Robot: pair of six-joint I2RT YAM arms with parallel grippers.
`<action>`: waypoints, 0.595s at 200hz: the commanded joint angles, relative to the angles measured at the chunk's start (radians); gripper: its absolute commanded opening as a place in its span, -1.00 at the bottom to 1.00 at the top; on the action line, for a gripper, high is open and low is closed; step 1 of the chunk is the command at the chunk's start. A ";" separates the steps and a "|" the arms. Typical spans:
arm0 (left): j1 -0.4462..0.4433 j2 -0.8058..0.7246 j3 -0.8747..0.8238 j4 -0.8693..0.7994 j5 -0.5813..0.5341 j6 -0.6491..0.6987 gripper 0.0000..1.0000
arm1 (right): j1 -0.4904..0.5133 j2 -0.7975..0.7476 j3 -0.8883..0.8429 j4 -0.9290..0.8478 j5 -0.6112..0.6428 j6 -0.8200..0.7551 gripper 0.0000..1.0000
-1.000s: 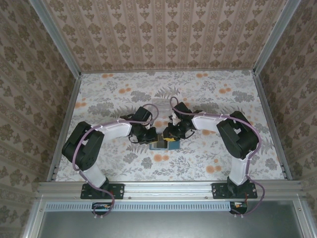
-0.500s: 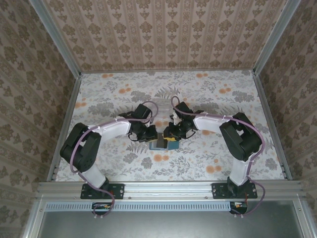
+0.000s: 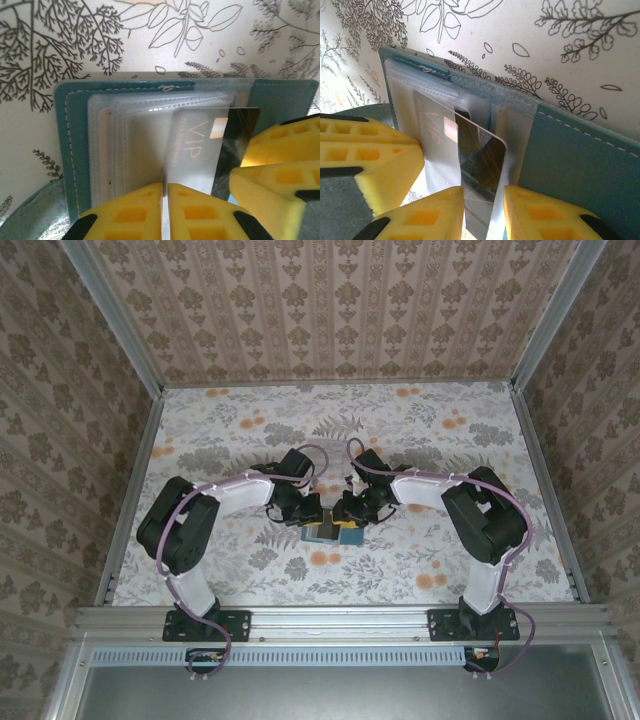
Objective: Take the credit cards out of the card holder
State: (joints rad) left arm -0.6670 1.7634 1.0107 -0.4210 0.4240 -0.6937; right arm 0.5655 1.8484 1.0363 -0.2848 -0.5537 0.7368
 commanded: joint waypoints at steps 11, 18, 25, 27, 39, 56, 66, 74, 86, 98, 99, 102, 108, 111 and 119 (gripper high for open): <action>-0.001 0.015 0.001 -0.045 -0.014 0.030 -0.75 | -0.007 0.021 -0.028 0.055 -0.016 0.012 -0.44; -0.003 0.010 -0.006 -0.044 -0.016 0.028 -0.75 | -0.009 0.021 -0.033 0.076 -0.025 0.020 -0.45; -0.003 0.006 -0.012 -0.044 -0.016 0.027 -0.75 | -0.009 0.023 -0.037 0.092 -0.036 0.027 -0.47; -0.001 0.005 -0.014 -0.043 -0.017 0.025 -0.74 | -0.009 0.024 -0.037 0.096 -0.039 0.029 -0.48; -0.002 -0.002 -0.022 -0.041 -0.019 0.022 -0.75 | -0.009 0.024 -0.041 0.113 -0.046 0.037 -0.52; -0.002 -0.012 -0.033 -0.041 -0.026 0.019 -0.75 | -0.009 0.024 -0.042 0.115 -0.045 0.037 -0.59; -0.002 -0.017 -0.038 -0.047 -0.033 0.017 -0.75 | -0.009 0.022 -0.044 0.110 -0.038 0.033 -0.63; -0.002 -0.021 -0.039 -0.054 -0.043 0.020 -0.75 | -0.010 0.019 -0.044 0.102 -0.032 0.030 -0.65; -0.003 -0.029 -0.035 -0.082 -0.069 0.029 -0.75 | -0.012 0.012 -0.043 0.084 -0.020 0.021 -0.69; -0.003 -0.037 -0.037 -0.102 -0.088 0.037 -0.75 | -0.016 0.003 -0.045 0.064 -0.005 0.010 -0.72; -0.003 -0.038 -0.037 -0.103 -0.089 0.037 -0.75 | -0.016 0.002 -0.044 0.062 -0.003 0.009 -0.72; -0.002 -0.040 -0.038 -0.106 -0.092 0.039 -0.75 | -0.017 -0.001 -0.044 0.056 0.001 0.005 -0.73; -0.001 -0.044 -0.043 -0.108 -0.094 0.039 -0.75 | -0.019 -0.007 -0.044 0.044 0.008 -0.002 -0.76; 0.001 -0.045 -0.044 -0.108 -0.093 0.039 -0.75 | -0.021 -0.009 -0.044 0.040 0.011 -0.006 -0.77; 0.001 -0.049 -0.051 -0.108 -0.094 0.038 -0.75 | -0.025 -0.017 -0.044 0.024 0.018 -0.016 -0.79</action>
State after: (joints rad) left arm -0.6678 1.7432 0.9970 -0.4358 0.3882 -0.6792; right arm 0.5541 1.8530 1.0042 -0.1982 -0.5774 0.7547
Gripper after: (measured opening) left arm 0.125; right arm 0.121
